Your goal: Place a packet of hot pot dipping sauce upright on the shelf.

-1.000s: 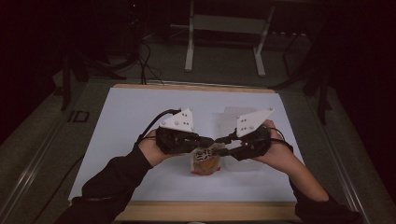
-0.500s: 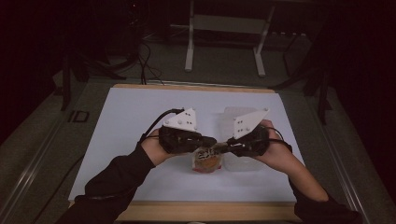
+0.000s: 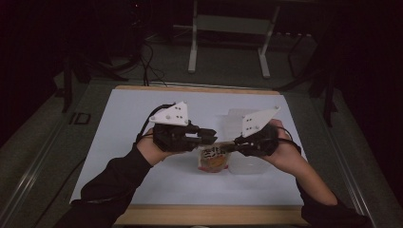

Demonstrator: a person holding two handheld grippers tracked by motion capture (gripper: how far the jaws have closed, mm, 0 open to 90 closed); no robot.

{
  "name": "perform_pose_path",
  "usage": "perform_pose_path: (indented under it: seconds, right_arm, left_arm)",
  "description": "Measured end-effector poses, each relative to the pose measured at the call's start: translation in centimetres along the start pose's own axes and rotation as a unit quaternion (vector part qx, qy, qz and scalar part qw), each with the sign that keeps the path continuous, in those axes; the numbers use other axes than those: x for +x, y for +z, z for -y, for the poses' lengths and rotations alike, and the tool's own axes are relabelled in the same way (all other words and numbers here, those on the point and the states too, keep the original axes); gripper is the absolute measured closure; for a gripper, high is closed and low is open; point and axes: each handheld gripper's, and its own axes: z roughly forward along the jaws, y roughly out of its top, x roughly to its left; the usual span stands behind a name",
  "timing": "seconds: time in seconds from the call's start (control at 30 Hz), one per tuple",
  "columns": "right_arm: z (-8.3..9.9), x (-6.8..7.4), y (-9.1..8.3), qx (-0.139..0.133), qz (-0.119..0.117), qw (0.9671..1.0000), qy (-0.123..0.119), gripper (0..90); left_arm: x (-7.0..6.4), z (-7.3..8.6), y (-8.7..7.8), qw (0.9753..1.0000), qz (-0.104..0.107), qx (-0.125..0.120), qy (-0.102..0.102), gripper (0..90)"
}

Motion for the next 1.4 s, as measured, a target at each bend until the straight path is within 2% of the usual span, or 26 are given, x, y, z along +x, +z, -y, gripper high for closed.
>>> perform_pose_path:
  seconds: [0.07, 0.1, 0.2, 0.23, 0.27, 0.33, 0.47, 0.53, 0.57, 0.63, 0.77, 0.87, 0.9, 0.97, 1.03, 1.1, 1.2, 1.4]
  right_arm:
    - [0.0, -0.2, -0.3, 0.002, 0.003, 1.0, 0.003, 90.0]
    - [0.0, -0.3, -0.4, 0.001, 0.007, 1.0, 0.005, 90.0]
    - [0.0, -0.6, -0.9, -0.002, 0.013, 0.9999, 0.009, 90.0]
    - [0.0, -0.7, -1.1, -0.003, 0.014, 0.9998, 0.012, 90.0]
    - [0.0, -0.8, -1.2, -0.006, 0.019, 0.9997, 0.012, 90.0]
    - [-0.1, -1.0, -1.7, -0.007, 0.023, 0.9997, 0.011, 90.0]
    - [-0.2, -1.6, -2.8, -0.014, 0.035, 0.9992, 0.016, 90.0]
    - [-0.1, -2.0, -3.3, -0.018, 0.038, 0.9989, 0.019, 90.0]
    - [-0.1, -2.2, -3.6, -0.018, 0.041, 0.9988, 0.019, 90.0]
    - [0.1, -2.6, -4.2, -0.021, 0.048, 0.9984, 0.021, 90.0]
    - [0.5, -3.3, -5.1, -0.022, 0.062, 0.9975, 0.025, 90.0]
    - [1.1, -3.8, -5.7, -0.022, 0.067, 0.9971, 0.029, 90.0]
    - [1.4, -4.0, -5.9, -0.022, 0.068, 0.997, 0.031, 90.0]
    - [1.8, -4.3, -6.2, -0.024, 0.07, 0.9969, 0.027, 90.0]
    - [2.4, -4.6, -6.5, -0.025, 0.07, 0.9967, 0.032, 90.0]
    - [3.0, -4.9, -6.8, -0.026, 0.069, 0.9967, 0.034, 90.0]
    - [4.0, -5.1, -7.0, -0.023, 0.071, 0.9962, 0.044, 90.0]
    - [6.0, -5.4, -7.1, -0.021, 0.076, 0.9953, 0.057, 90.0]
  left_arm:
    - [-0.4, 0.0, -0.5, 0.9997, -0.018, 0.001, 0.018, 65.6]
    - [-0.4, 0.0, -0.8, 0.9997, -0.02, -0.002, 0.016, 63.7]
    - [-0.4, 0.2, -1.8, 0.9995, -0.021, -0.024, 0.006, 56.6]
    - [-0.4, 0.3, -2.0, 0.9994, -0.023, -0.026, 0.004, 51.7]
    - [-0.4, 0.4, -2.3, 0.9994, -0.023, -0.027, 0.002, 48.3]
    - [-0.6, 0.6, -2.7, 0.9994, -0.02, -0.028, -0.003, 35.4]
    - [-0.8, 1.4, -3.4, 0.9992, -0.036, -0.015, -0.008, 24.4]
    - [-0.8, 2.0, -3.8, 0.999, -0.034, -0.016, -0.023, 19.7]
    - [-0.8, 2.3, -3.9, 0.9987, -0.039, -0.015, -0.03, 16.3]
    - [-0.8, 3.1, -4.1, 0.9988, -0.036, -0.01, -0.033, 10.8]
    - [-1.0, 5.1, -4.1, 0.9969, -0.06, -0.019, -0.046, 1.3]
    - [-1.0, 6.9, -4.3, 0.994, -0.087, -0.03, -0.058, 0.6]
    - [-1.0, 7.3, -4.3, 0.9935, -0.089, -0.033, -0.063, 0.6]
    - [-1.1, 8.7, -4.3, 0.9927, -0.095, -0.043, -0.061, 0.6]
    - [-1.2, 10.0, -4.3, 0.9916, -0.104, -0.04, -0.066, 0.6]
    - [-1.2, 11.3, -4.3, 0.9901, -0.107, -0.044, -0.08, 0.6]
    - [-1.3, 13.0, -4.4, 0.9869, -0.124, -0.049, -0.091, 0.6]
    - [-1.9, 15.6, -4.6, 0.9856, -0.144, -0.03, -0.083, 0.7]
